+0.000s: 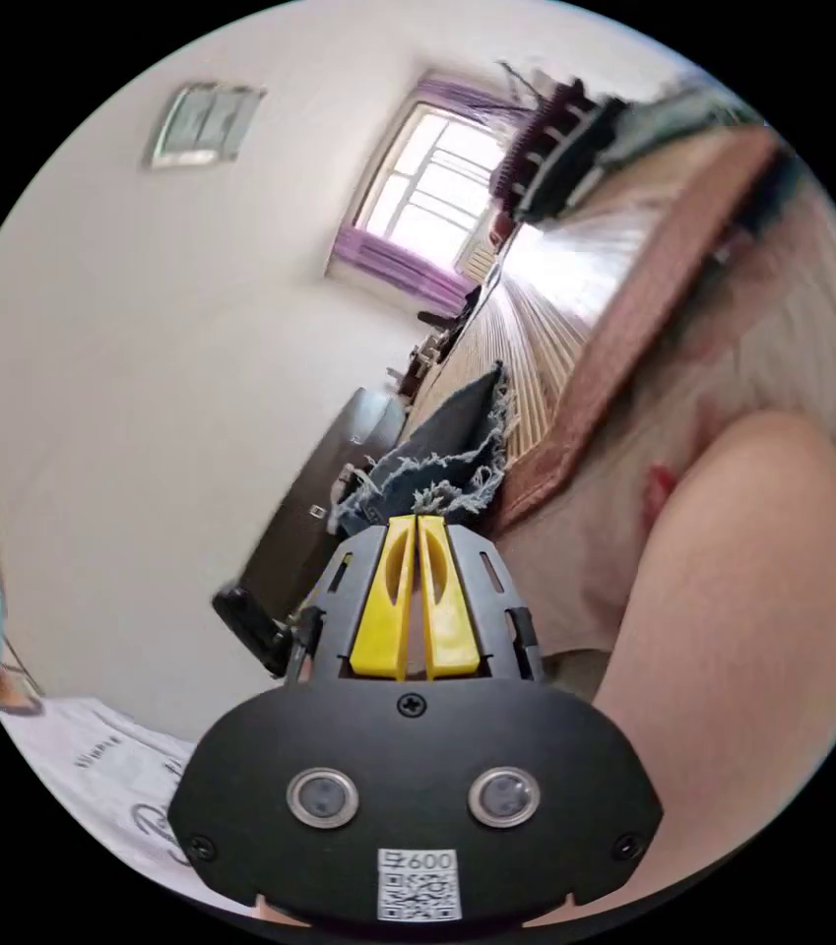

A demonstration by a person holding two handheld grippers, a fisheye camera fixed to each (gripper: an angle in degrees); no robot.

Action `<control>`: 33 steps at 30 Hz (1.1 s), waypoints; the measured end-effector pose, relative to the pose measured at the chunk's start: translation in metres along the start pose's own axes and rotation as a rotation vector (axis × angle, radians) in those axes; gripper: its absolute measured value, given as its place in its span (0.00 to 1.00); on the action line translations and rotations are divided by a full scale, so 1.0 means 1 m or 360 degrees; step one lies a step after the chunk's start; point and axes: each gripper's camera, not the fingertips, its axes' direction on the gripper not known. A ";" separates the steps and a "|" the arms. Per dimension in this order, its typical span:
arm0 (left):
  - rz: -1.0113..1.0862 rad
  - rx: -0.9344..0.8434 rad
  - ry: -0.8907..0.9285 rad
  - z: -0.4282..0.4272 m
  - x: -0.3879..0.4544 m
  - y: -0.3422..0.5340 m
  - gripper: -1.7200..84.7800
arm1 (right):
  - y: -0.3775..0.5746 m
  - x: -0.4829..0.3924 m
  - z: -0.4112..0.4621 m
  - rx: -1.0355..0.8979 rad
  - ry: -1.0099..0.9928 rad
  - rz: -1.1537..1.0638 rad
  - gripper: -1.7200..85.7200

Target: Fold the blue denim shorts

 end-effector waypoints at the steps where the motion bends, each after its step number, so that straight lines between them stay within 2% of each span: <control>1: -0.0003 0.0008 0.0008 -0.002 -0.001 -0.001 0.04 | -0.002 0.014 -0.002 0.0023 0.0042 0.0069 0.01; 3: -0.0003 0.0009 0.0020 -0.009 -0.001 -0.006 0.04 | -0.003 0.017 -0.001 0.0049 0.0070 0.0062 0.01; 6: 0.0006 0.0025 0.0023 -0.019 0.000 -0.009 0.04 | 0.010 0.009 -0.014 0.0268 0.0039 -0.0029 0.01; 9: -0.0031 0.0033 0.0056 -0.022 0.000 -0.013 0.03 | 0.037 -0.022 -0.017 0.0449 0.0208 -0.0314 0.01; 11: -0.0046 0.0050 0.0081 -0.022 0.004 -0.018 0.03 | 0.048 -0.045 0.034 0.0157 0.0355 -0.0579 0.01; 13: -0.0046 0.0067 0.0103 -0.019 0.010 -0.024 0.03 | 0.054 -0.048 0.081 -0.0096 0.0401 -0.0697 0.01; 15: 0.0010 0.0050 0.0117 -0.012 0.025 -0.033 0.03 | 0.065 -0.048 0.117 -0.0164 0.0429 -0.0813 0.01; 18: 0.0044 0.0048 0.0069 -0.008 0.041 -0.043 0.03 | 0.069 -0.023 0.161 -0.0256 0.0462 -0.0782 0.01; 21: 0.0048 0.0065 0.0089 -0.007 0.047 -0.050 0.03 | 0.071 0.018 0.194 -0.0510 0.0880 -0.0718 0.01; 22: 0.0047 0.0077 0.0103 -0.007 0.048 -0.051 0.03 | 0.075 0.030 0.188 -0.0451 0.1143 -0.0702 0.01; 23: 0.0045 0.0093 0.0115 -0.007 0.050 -0.053 0.03 | 0.079 0.036 0.166 -0.0256 0.1270 -0.0659 0.01; 24: 0.0044 0.0105 0.0115 -0.007 0.052 -0.054 0.03 | 0.082 0.038 0.152 -0.0153 0.1221 -0.0639 0.01; 25: 0.0042 0.0109 0.0117 -0.007 0.053 -0.055 0.03 | 0.087 0.040 0.132 -0.0036 0.0985 -0.0662 0.01; 26: 0.0033 0.0115 0.0130 -0.004 0.054 -0.056 0.03 | 0.088 0.044 0.126 -0.0012 0.0809 -0.0655 0.01; 27: 0.0017 0.0123 0.0150 -0.001 0.055 -0.057 0.03 | 0.089 0.046 0.129 -0.0024 0.0771 -0.0648 0.01; 33: -0.0082 0.0155 0.0202 0.023 0.065 -0.072 0.03 | 0.104 0.084 0.249 -0.0462 0.0696 -0.0781 0.01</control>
